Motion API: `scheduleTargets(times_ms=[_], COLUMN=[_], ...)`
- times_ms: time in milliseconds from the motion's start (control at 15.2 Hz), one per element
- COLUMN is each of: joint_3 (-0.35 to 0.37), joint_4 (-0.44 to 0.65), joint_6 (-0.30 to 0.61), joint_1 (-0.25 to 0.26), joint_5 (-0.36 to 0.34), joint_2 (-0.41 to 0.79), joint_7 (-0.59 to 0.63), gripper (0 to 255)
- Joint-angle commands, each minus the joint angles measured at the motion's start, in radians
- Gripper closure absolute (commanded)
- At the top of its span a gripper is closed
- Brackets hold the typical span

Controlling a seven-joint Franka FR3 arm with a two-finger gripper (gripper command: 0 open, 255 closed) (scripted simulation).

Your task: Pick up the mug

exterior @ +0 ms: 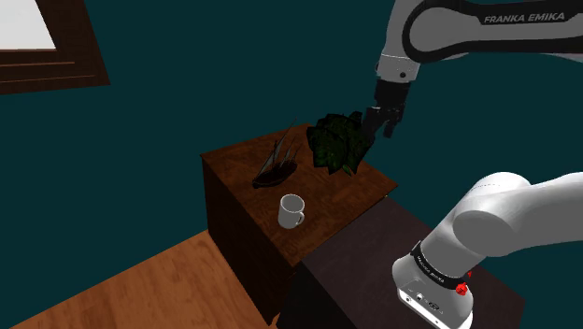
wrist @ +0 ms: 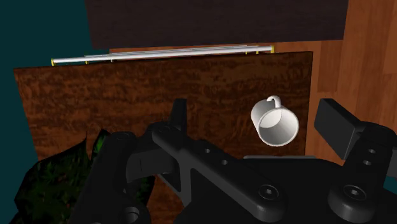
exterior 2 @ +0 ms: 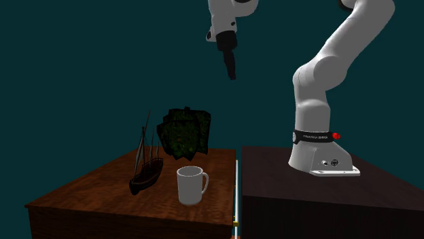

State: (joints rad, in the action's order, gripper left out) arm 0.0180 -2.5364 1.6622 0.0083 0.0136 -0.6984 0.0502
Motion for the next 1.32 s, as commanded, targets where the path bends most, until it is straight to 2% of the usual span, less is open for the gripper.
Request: scheduleTargets(times_ms=[0,660,1254], joint_3=[0.003,0.032,0.059], joint_4=[-0.046,-0.141,-0.084], joint_6=[0.083,0.505,0.853], joint_1=[0.006,0.043,0.076], joint_5=[0.007,0.051,0.085], joint_2=[0.029,0.327,0.707], joint_7=[-0.003,-0.013,-0.031], gripper=[0,0,0])
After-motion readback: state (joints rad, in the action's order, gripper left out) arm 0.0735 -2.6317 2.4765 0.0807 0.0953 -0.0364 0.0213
